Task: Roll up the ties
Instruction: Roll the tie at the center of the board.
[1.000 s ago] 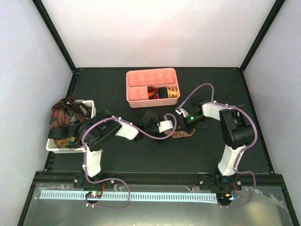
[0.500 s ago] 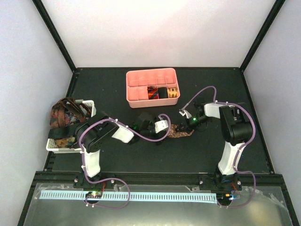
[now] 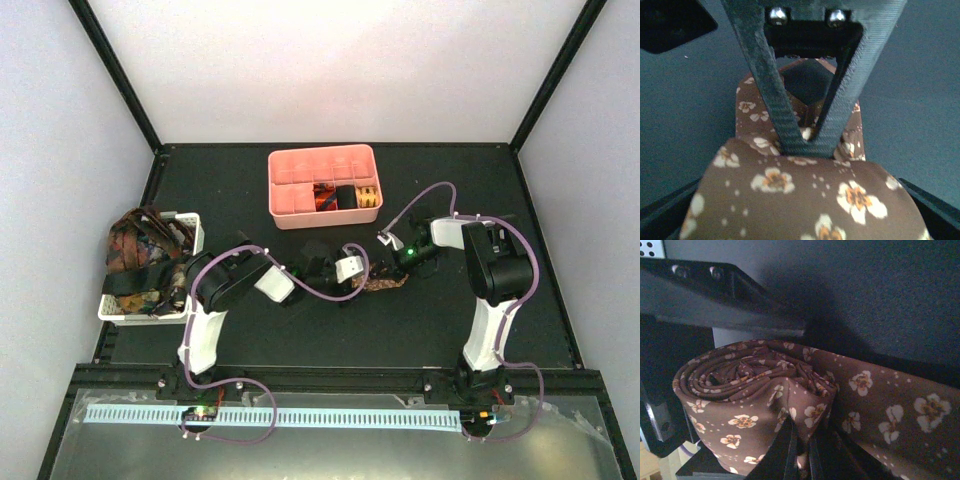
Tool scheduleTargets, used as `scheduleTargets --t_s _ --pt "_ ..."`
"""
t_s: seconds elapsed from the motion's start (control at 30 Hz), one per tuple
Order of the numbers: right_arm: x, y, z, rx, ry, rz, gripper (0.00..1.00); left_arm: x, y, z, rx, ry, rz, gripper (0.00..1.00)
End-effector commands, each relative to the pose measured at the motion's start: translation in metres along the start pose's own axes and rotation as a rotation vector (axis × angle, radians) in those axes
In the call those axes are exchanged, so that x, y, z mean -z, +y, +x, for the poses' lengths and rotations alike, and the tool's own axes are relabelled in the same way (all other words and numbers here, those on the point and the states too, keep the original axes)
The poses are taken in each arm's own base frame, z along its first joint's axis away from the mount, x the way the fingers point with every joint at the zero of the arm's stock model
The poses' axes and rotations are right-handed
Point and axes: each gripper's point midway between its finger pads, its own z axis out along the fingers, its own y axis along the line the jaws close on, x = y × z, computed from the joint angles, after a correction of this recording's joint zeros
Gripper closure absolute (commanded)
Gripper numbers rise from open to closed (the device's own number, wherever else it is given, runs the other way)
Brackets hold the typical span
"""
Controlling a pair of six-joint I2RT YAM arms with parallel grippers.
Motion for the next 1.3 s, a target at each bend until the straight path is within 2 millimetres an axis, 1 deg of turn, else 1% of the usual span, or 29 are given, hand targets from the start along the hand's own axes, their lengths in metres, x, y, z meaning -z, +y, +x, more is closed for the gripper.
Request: scheduleTargets --t_s 0.0,0.13,0.3,0.33,0.47,0.67,0.9,0.97,1.0,1.03,1.1,1.13,1.17,1.2,1.23,1.27 --pt "-0.01 -0.035 0.013 -0.004 0.049 0.156 0.98 -0.003 0.006 0.012 0.02 0.09 -0.035 0.01" --pt "-0.008 -0.025 0.014 0.015 0.041 0.115 0.98 -0.008 0.004 0.032 0.052 0.176 -0.016 0.01" --pt "-0.003 -0.005 0.009 0.04 0.011 0.049 0.98 -0.016 -0.001 0.041 0.047 0.211 0.024 0.01" --pt "-0.002 -0.002 0.008 0.047 0.007 0.036 0.98 -0.016 -0.002 0.043 0.042 0.221 0.026 0.03" --pt "0.003 0.011 0.006 0.071 -0.006 0.005 0.98 -0.018 -0.005 0.049 0.036 0.248 0.039 0.1" --pt "0.005 0.016 0.01 0.057 0.0 -0.017 0.98 -0.018 -0.009 0.053 0.03 0.276 0.047 0.24" --pt "0.007 0.02 0.009 0.064 -0.003 -0.021 0.98 -0.014 -0.011 0.056 0.035 0.296 0.052 0.5" --pt "0.007 0.019 0.01 0.062 -0.001 -0.019 0.98 -0.014 -0.013 0.054 0.039 0.288 0.063 0.54" --pt "0.007 0.018 0.009 0.062 -0.001 -0.014 0.98 -0.014 -0.014 0.053 0.041 0.283 0.071 0.53" --pt "0.006 0.014 0.009 0.056 0.0 0.001 0.98 -0.014 -0.014 0.051 0.04 0.274 0.072 0.49" --pt "0.004 0.002 0.01 0.047 0.01 0.049 0.98 -0.011 -0.015 0.042 0.038 0.237 0.064 0.3" --pt "0.002 -0.005 0.012 0.039 0.018 0.074 0.98 -0.007 -0.014 0.036 0.035 0.21 0.054 0.22" --pt "0.001 -0.011 0.013 0.03 0.024 0.092 0.98 -0.003 -0.013 0.029 0.028 0.178 0.042 0.17" --pt "0.0 -0.017 0.016 0.018 0.031 0.105 0.98 0.002 -0.012 0.023 0.027 0.15 0.03 0.14" --pt "-0.002 -0.022 0.017 0.008 0.04 0.118 0.98 0.008 -0.01 0.013 0.023 0.111 0.016 0.11" --pt "-0.003 -0.026 0.019 -0.003 0.05 0.127 0.98 0.014 -0.01 0.012 0.027 0.09 0.011 0.09"
